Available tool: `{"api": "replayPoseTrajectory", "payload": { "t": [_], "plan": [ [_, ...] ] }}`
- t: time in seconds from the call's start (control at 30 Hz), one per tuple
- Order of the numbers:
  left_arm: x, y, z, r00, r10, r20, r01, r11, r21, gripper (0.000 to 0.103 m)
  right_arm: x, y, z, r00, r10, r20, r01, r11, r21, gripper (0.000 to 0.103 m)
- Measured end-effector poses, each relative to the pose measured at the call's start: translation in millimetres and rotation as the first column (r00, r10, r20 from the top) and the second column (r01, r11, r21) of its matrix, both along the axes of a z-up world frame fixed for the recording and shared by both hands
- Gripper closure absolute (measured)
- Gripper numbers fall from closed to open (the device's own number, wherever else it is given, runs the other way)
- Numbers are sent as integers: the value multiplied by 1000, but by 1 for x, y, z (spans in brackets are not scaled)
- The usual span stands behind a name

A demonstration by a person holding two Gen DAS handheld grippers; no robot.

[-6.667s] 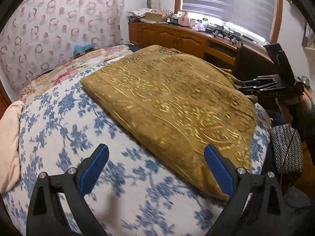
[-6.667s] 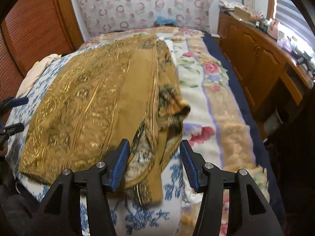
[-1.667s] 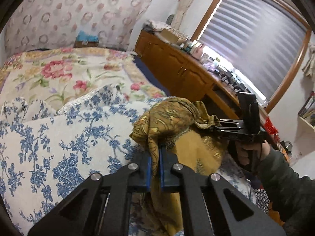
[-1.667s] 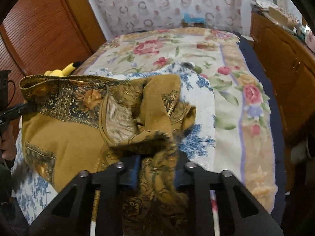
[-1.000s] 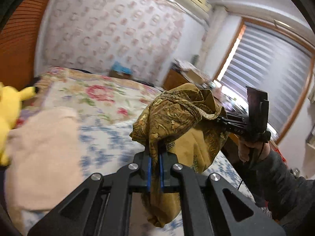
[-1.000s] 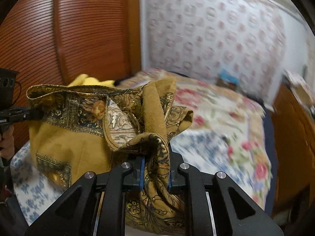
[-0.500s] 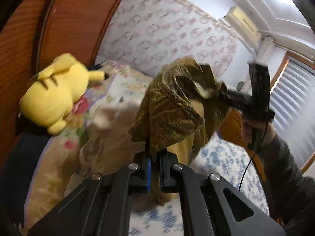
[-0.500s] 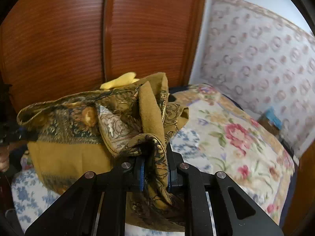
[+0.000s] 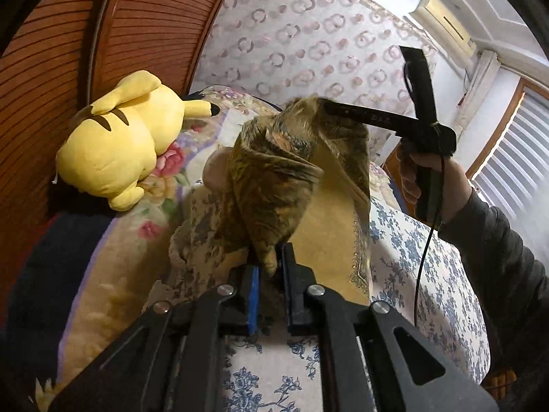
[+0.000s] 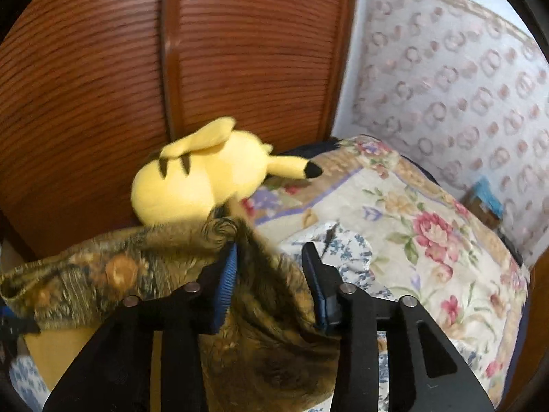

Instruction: Fold small clothes

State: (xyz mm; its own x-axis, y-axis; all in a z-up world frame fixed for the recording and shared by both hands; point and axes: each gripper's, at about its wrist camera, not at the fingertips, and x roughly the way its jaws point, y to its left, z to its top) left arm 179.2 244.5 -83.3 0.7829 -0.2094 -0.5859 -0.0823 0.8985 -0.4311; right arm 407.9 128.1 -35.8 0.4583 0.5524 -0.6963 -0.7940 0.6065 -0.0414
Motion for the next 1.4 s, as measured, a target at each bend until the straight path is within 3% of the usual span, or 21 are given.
{"api": "replayPoseTrajectory", "payload": {
  "t": [0.13, 0.23, 0.33, 0.47, 0.63, 0.77, 1.2, 1.4],
  "plan": [
    [-9, 5, 13, 999, 29, 33, -30, 999, 39, 76, -8, -17, 12, 997, -50, 51, 47, 998, 52, 54],
    [-8, 2, 25, 997, 37, 64, -43, 994, 96, 59, -17, -29, 11, 1000, -16, 6, 15, 997, 77, 49],
    [0, -5, 32, 996, 12, 85, -25, 990, 142, 53, -21, -29, -7, 998, 17, -60, -14, 999, 44, 48],
    [18, -15, 30, 997, -16, 74, 3, 984, 178, 44, -21, -30, -32, 997, 7, -82, -8, 1000, -11, 46],
    [31, -32, 26, 998, -43, 44, 33, 979, 203, 43, -8, -35, -55, 986, -19, -163, 20, 1000, 8, 42],
    [31, -43, 30, 997, -54, 48, 43, 974, 221, 43, -14, -42, -49, 986, -40, -165, 44, 999, 21, 41],
    [19, -104, 57, 993, -98, 67, 73, 948, 309, 43, -105, -141, 12, 985, -156, -68, 162, 982, 96, 40],
    [5, -137, 67, 989, -120, 88, 83, 936, 343, 43, -154, -197, 36, 970, -239, -30, 241, 961, 139, 32]
  ]
}}
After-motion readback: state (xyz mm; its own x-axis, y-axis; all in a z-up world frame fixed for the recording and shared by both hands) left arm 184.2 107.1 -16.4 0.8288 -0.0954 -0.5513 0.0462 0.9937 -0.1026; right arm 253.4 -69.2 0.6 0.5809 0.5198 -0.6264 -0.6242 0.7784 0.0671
